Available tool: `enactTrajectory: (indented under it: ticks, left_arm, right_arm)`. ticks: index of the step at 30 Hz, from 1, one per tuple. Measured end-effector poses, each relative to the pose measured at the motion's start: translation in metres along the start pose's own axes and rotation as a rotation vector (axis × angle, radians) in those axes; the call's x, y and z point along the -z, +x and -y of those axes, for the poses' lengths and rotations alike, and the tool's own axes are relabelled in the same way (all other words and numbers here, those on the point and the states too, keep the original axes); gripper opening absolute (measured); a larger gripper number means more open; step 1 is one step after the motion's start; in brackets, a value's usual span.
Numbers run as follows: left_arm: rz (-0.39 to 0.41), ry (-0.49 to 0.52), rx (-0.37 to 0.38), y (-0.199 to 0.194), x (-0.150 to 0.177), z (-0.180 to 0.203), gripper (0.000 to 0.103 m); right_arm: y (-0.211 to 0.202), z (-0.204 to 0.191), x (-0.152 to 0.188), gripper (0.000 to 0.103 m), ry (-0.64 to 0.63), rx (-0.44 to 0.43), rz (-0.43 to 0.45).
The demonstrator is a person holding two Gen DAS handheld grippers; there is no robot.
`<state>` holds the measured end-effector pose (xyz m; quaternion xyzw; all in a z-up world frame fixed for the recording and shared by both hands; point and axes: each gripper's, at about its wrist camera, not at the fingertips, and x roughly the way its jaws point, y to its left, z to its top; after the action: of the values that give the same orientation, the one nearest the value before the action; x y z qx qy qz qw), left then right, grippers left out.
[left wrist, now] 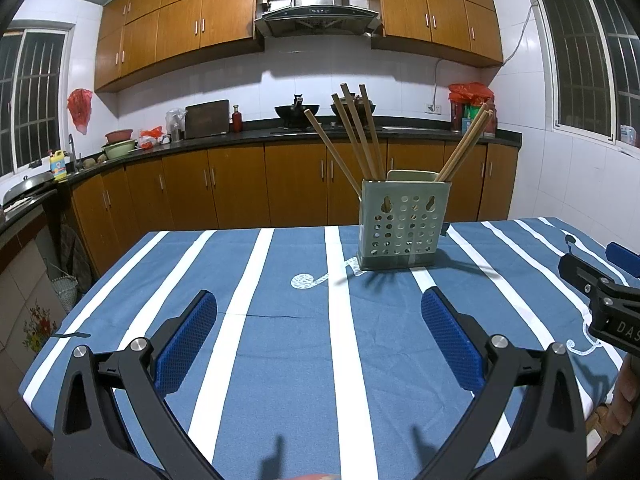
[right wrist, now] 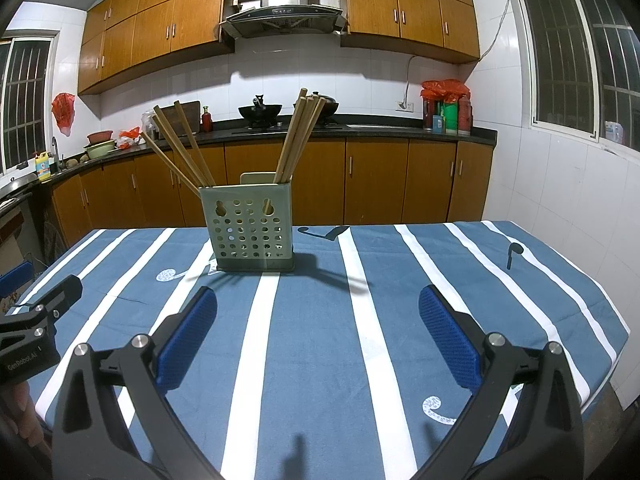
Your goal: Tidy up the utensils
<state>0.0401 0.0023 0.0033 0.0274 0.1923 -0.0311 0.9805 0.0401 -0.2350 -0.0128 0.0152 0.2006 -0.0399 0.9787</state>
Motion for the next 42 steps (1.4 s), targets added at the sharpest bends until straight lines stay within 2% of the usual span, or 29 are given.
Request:
enactTrajectory:
  ticks: [42]
  left_arm:
    - [-0.003,0.000,0.000,-0.0008,-0.0018,0.0011,0.101]
  right_arm:
    - [0.0017,-0.0024,0.0023,0.099,0.004,0.000,-0.006]
